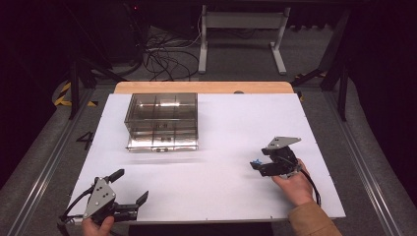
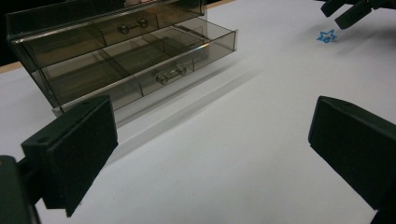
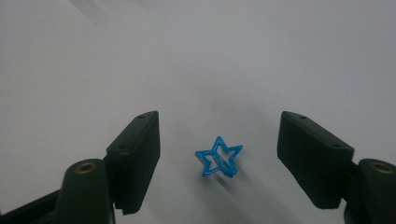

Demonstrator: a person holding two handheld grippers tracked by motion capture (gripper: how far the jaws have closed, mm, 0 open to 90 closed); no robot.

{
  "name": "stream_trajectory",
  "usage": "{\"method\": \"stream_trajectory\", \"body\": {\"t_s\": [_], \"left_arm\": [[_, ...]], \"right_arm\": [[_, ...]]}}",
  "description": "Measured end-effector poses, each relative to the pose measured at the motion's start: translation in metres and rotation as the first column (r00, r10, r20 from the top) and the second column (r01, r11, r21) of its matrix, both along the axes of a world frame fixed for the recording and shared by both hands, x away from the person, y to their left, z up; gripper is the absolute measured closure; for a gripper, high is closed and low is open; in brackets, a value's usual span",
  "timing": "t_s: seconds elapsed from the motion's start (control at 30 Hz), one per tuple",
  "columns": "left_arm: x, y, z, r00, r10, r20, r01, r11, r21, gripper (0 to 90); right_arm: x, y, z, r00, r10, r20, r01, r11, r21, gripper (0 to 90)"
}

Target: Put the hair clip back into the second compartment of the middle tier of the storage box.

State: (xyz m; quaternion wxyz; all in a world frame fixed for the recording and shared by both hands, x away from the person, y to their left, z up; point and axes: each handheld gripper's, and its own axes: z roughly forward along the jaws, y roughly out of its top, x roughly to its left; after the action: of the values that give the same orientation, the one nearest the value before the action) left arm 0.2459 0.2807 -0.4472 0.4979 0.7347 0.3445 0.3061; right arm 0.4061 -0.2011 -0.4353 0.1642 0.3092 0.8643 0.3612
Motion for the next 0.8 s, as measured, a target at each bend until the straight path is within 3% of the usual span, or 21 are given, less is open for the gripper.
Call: {"method": "stream_trajectory", "body": {"t_s": [0.8], "left_arm": [[0.000, 0.000, 0.000, 1.0000, -0.002, -0.002, 0.002, 1.0000, 0.000, 2.0]], "right_arm": [[0.005, 0.003, -0.011, 0.9972, 0.008, -0.075, -0.017, 0.993, -0.117, 54.0]]}}
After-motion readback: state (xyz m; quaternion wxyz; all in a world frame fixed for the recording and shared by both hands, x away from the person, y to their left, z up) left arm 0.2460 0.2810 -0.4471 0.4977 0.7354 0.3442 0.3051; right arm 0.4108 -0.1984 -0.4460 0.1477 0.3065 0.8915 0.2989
